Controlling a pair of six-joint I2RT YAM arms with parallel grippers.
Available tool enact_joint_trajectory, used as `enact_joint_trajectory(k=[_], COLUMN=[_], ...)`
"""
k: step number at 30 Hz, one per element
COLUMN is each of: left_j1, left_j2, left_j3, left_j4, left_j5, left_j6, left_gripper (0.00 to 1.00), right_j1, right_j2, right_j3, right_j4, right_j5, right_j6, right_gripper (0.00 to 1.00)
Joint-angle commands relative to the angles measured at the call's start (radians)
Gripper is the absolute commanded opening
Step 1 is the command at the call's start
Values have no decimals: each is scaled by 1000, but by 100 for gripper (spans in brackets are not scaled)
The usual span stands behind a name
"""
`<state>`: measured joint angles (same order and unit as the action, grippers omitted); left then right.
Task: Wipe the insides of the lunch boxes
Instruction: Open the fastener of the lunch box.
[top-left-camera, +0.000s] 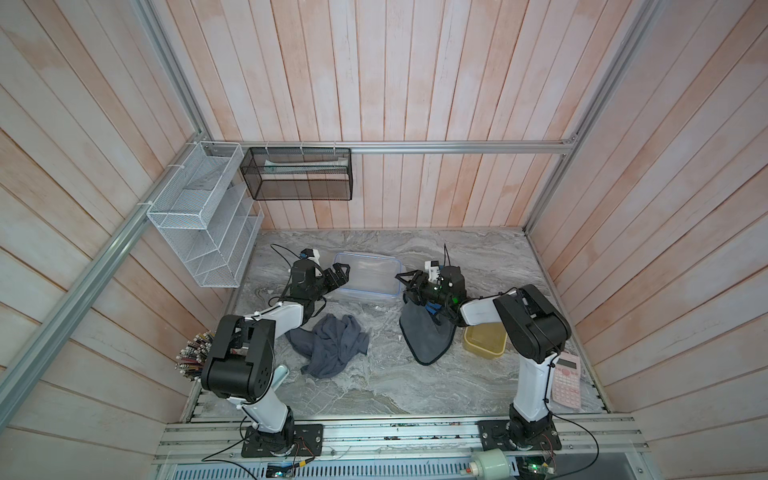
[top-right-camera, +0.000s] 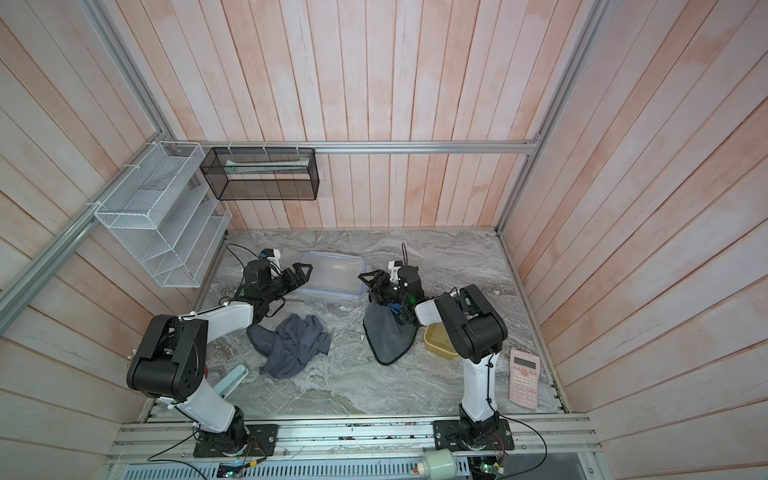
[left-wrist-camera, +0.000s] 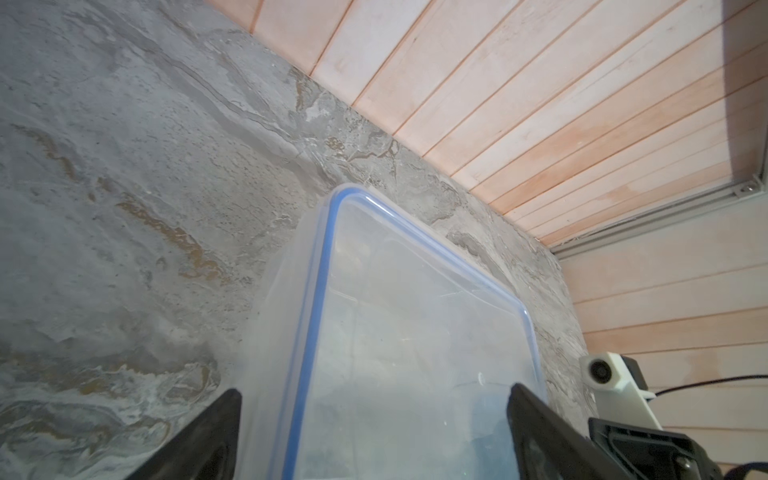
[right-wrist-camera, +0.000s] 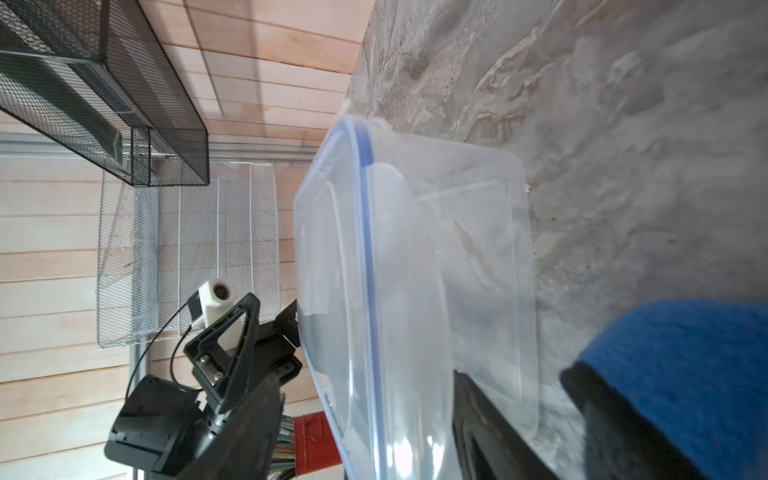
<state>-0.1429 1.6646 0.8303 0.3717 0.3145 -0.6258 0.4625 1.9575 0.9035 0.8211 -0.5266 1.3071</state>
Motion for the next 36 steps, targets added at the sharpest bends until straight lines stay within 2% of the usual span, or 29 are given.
enact_joint_trajectory(k=[1, 6, 11, 14, 20, 29, 36], left_j1=[18, 62, 82, 83, 123, 129, 129], left_j2=[-15, -32, -69, -82, -83, -34, 17], left_j3=[6, 0, -17, -23, -77, -96, -102], left_j4=[-20, -51, -16, 9, 125, 217, 277], left_j5=[35, 52, 71, 96, 160, 223, 248], left_j6=[38, 8, -25, -49, -149, -230, -280], left_gripper=[98, 98, 98, 98, 99, 98, 98], right_j1=[-26, -49, -46, -36, 16, 61, 54], right_j2=[-44, -60, -104, -130, -132, 16, 114], right_j3=[5, 28, 61, 103, 189, 334, 394], right_j4=[-124, -224, -277, -311, -325, -311, -313], right_j5=[85, 114, 184, 209, 200, 104, 52], right_j6=[-69, -116, -215, -300, -405, -409, -397], right_gripper=[74, 82, 80, 72, 47, 17, 8])
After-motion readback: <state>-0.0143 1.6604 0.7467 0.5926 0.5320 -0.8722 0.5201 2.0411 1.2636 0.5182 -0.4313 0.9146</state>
